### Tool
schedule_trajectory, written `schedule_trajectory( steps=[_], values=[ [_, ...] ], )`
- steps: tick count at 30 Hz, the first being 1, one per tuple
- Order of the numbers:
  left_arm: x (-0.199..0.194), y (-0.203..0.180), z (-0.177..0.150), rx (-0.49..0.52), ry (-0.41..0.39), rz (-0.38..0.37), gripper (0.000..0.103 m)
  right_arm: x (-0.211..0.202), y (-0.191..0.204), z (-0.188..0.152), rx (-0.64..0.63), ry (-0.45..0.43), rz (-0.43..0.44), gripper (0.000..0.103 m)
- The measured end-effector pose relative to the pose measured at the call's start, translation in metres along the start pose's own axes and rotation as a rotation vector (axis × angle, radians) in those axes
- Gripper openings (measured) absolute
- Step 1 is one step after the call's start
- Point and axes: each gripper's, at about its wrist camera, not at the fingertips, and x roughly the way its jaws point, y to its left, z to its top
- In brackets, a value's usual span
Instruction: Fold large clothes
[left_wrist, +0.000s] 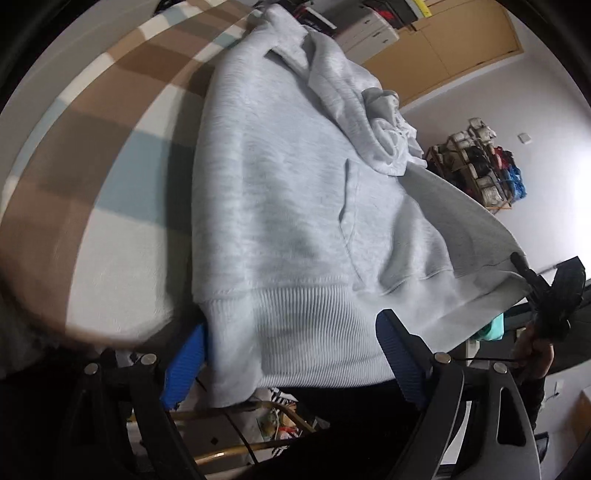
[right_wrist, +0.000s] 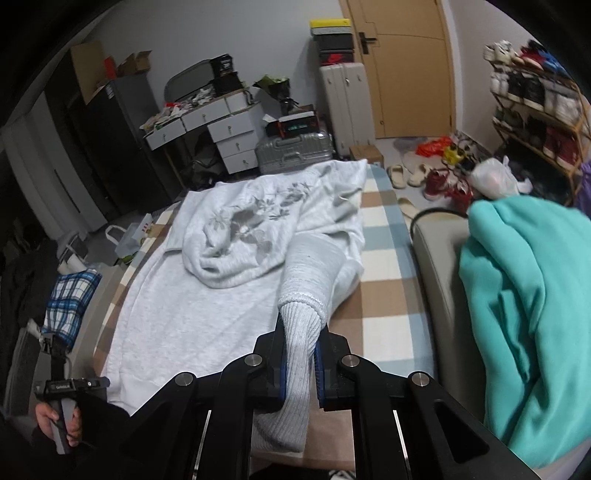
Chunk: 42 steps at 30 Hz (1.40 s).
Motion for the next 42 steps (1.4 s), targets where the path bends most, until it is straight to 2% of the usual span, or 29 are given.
schedule_trajectory(
  steps=[4, 5, 7, 9, 12, 15, 19, 23, 24, 25, 26, 28, 29, 30, 33, 38, 42],
  values=[
    [-0.007, 0.02, 0.007, -0.105, -0.019, -0.175, 0.082, 0.004, 0.005, -0.006, 0.004, 0.003, 0.014, 0.01],
    [-0.012, 0.021, 0.008, -0.118, -0.031, -0.247, 0.075, 0.004, 0.003, -0.007, 0.005, 0.004, 0.014, 0.01],
    [-0.024, 0.012, 0.01, -0.068, -0.07, -0.294, 0.073, 0.004, -0.001, -0.01, 0.006, 0.009, 0.015, 0.01],
    [-0.036, -0.006, 0.01, 0.024, -0.093, -0.367, 0.073, 0.004, -0.004, -0.011, 0.008, 0.012, 0.01, 0.01],
    [-0.037, -0.022, 0.013, 0.105, -0.106, -0.374, 0.075, 0.006, -0.009, -0.013, 0.028, 0.017, 0.02, 0.01],
    [-0.012, -0.016, 0.024, 0.062, -0.058, -0.237, 0.075, 0.009, -0.014, -0.018, 0.056, 0.021, 0.026, 0.011],
    [0.013, 0.006, 0.025, -0.064, 0.029, -0.185, 0.075, 0.013, -0.015, -0.022, 0.065, 0.036, 0.026, 0.011],
    [0.014, -0.001, 0.016, -0.024, 0.045, -0.136, 0.075, 0.014, -0.01, -0.024, 0.037, 0.047, 0.013, 0.011],
    [0.015, -0.005, 0.013, -0.007, 0.065, -0.112, 0.066, 0.015, -0.009, -0.024, 0.028, 0.046, 0.008, 0.011],
    [0.014, -0.01, 0.01, 0.019, 0.07, -0.045, 0.056, 0.014, -0.008, -0.024, 0.015, 0.041, 0.0, 0.011],
    [0.016, -0.015, 0.007, 0.05, 0.074, 0.031, 0.037, 0.014, -0.007, -0.025, 0.005, 0.033, -0.007, 0.011],
    [0.016, -0.018, 0.005, 0.076, 0.088, 0.111, 0.026, 0.013, -0.006, -0.028, -0.024, 0.019, -0.027, 0.011],
    [0.016, -0.018, 0.004, 0.066, 0.094, 0.146, 0.012, 0.013, -0.005, -0.03, -0.035, 0.018, -0.045, 0.01],
    [0.016, -0.018, 0.004, 0.071, 0.102, 0.179, 0.007, 0.013, -0.006, -0.033, -0.039, 0.02, -0.052, 0.01],
    [0.014, -0.02, 0.001, 0.095, 0.09, 0.215, 0.004, 0.014, -0.006, -0.042, -0.062, 0.022, -0.086, 0.01],
    [0.003, -0.018, -0.01, 0.141, 0.071, 0.254, 0.003, 0.015, -0.006, -0.064, -0.149, 0.033, -0.2, 0.009],
    [0.004, -0.016, -0.008, 0.171, 0.074, 0.328, 0.003, 0.02, -0.004, -0.087, -0.214, 0.058, -0.286, 0.008]
  ],
)
